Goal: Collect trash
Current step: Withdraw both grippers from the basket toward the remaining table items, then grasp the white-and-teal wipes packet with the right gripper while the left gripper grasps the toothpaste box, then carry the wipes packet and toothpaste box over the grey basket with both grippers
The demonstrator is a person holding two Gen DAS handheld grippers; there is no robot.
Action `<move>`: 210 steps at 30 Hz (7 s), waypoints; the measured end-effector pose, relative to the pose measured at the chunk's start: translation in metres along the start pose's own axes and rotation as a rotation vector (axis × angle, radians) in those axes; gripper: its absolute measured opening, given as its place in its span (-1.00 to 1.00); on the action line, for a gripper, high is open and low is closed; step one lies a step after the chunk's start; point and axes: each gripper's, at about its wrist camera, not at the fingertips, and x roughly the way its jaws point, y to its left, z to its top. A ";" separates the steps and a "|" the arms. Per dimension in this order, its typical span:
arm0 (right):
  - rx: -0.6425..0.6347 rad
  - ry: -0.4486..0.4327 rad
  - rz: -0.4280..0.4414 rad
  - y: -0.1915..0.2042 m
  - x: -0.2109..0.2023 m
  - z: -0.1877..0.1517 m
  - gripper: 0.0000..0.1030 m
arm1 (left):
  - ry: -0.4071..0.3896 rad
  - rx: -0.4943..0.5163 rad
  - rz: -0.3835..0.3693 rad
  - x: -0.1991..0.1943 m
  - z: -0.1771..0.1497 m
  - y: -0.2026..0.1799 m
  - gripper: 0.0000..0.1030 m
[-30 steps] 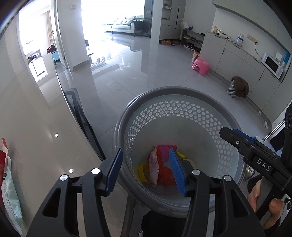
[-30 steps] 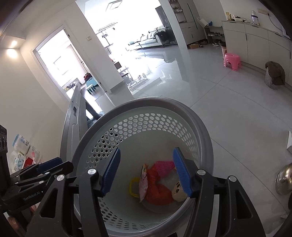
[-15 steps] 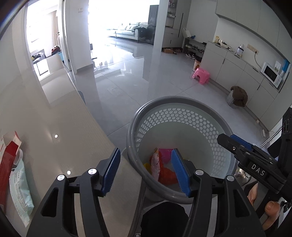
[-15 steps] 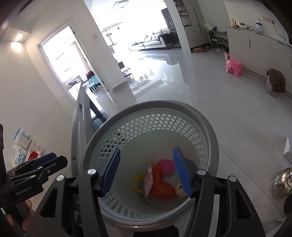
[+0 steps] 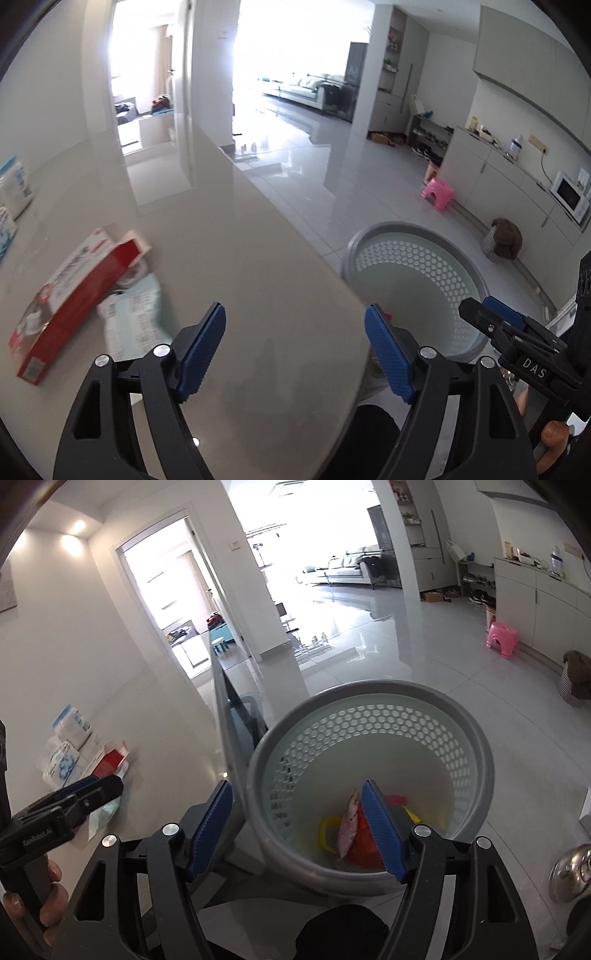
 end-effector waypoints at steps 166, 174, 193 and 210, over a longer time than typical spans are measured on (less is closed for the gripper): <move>-0.316 0.267 0.168 0.227 0.070 -0.043 -0.12 | 0.051 -0.008 0.097 -0.024 -0.027 0.254 0.88; -0.294 0.271 0.189 0.220 0.069 -0.038 -0.12 | 0.112 0.058 0.099 -0.001 -0.019 0.245 0.88; -0.263 0.283 0.205 0.216 0.072 -0.034 -0.11 | 0.170 0.086 0.130 0.015 -0.019 0.228 0.29; -0.235 0.267 0.220 0.208 0.068 -0.037 -0.11 | 0.029 -0.046 0.141 -0.033 -0.018 0.219 0.03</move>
